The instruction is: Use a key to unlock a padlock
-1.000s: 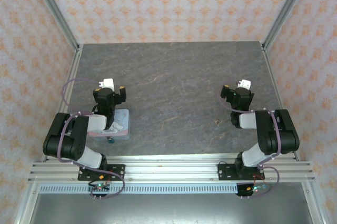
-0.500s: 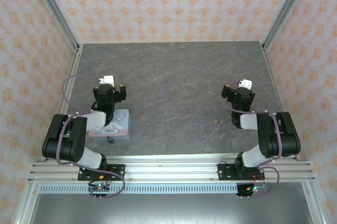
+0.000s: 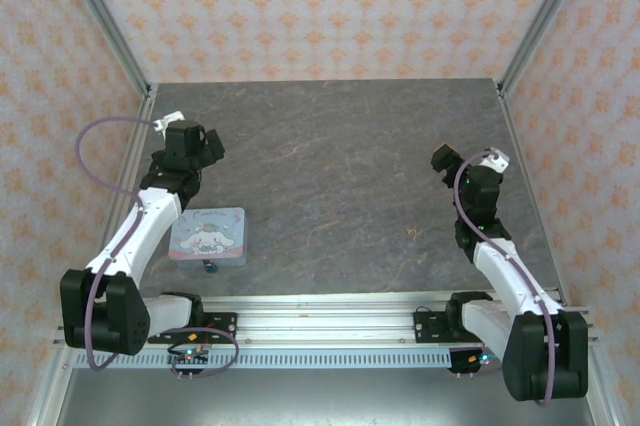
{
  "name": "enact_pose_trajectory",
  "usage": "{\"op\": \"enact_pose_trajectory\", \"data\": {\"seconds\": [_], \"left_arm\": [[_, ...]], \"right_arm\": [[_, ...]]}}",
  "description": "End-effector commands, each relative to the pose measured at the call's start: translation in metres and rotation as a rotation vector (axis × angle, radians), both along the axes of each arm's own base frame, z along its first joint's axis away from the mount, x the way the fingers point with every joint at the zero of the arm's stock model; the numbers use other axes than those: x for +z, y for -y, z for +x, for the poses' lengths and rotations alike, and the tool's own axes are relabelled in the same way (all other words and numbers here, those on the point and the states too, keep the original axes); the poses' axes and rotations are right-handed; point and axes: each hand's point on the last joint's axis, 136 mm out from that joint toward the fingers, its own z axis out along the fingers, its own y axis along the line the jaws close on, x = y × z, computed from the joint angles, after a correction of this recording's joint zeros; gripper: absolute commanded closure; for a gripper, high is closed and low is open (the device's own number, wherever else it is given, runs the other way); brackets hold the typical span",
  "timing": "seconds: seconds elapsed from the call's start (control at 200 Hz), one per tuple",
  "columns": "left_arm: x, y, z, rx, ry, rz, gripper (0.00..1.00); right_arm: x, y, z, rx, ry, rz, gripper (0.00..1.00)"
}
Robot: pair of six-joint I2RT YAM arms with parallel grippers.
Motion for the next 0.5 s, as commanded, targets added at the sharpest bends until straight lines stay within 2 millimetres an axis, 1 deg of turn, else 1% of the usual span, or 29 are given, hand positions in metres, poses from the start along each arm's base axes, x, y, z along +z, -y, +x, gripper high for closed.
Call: {"op": "enact_pose_trajectory", "data": {"seconds": [0.0,0.075,0.175,0.26,0.41,0.465,0.495], "left_arm": [[-0.027,-0.026,-0.066,0.200,-0.231,-0.012,0.00],[-0.034,-0.031,-0.082,0.260,-0.260,-0.037,0.00],[-0.048,-0.036,-0.094,0.296,-0.306,-0.049,0.00],[-0.062,-0.038,-0.101,0.319,-0.343,-0.067,0.00],[-0.086,-0.039,-0.108,0.330,-0.366,-0.084,0.00],[-0.093,-0.036,-0.108,0.317,-0.364,-0.097,0.00],[-0.097,-0.034,-0.109,0.306,-0.365,-0.109,0.00]], "right_arm": [[-0.025,-0.040,-0.011,0.173,-0.177,0.184,0.01],[-0.034,-0.051,-0.017,0.214,-0.244,0.223,0.01],[-0.042,-0.064,-0.025,0.258,-0.322,0.232,0.04],[-0.049,-0.073,-0.029,0.285,-0.388,0.213,0.05],[-0.063,-0.094,-0.033,0.354,-0.516,0.178,0.11],[-0.065,-0.102,-0.035,0.382,-0.557,0.146,0.13],[-0.063,-0.105,-0.037,0.393,-0.570,0.118,0.13]]}}
